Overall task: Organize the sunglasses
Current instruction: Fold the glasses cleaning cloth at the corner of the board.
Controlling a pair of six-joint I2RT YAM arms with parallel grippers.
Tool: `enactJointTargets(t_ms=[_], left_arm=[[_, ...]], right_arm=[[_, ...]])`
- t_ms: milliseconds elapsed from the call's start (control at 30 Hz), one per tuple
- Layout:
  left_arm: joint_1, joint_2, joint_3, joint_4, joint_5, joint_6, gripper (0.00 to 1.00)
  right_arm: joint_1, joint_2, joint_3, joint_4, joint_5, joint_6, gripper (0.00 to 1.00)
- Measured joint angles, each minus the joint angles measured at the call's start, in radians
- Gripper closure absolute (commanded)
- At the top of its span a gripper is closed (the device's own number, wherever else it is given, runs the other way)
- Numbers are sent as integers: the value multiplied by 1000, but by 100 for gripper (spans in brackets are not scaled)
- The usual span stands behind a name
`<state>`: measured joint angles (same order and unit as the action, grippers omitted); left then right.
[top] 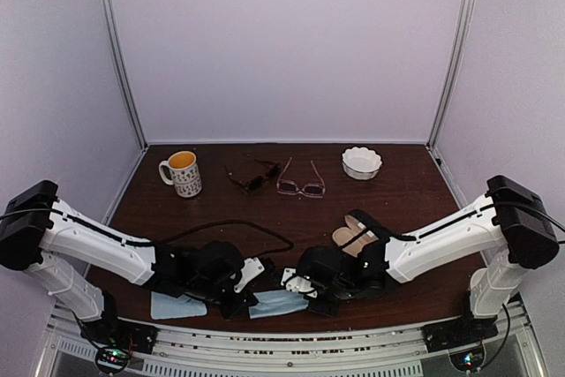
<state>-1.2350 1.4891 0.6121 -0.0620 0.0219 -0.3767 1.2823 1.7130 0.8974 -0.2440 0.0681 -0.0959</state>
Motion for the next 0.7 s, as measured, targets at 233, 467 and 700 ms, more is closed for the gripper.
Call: enactJointTargets(t_ms=[233, 467, 700], left_arm=[[0, 5, 2, -5, -1, 1, 88], [0, 5, 6, -24, -19, 5, 72], [3, -32, 34, -81, -68, 20, 63]], right_arm=[[-1, 1, 2, -21, 8, 21, 87], [-11, 1, 11, -29, 35, 42, 83], [-38, -33, 12, -27, 103, 74, 72]])
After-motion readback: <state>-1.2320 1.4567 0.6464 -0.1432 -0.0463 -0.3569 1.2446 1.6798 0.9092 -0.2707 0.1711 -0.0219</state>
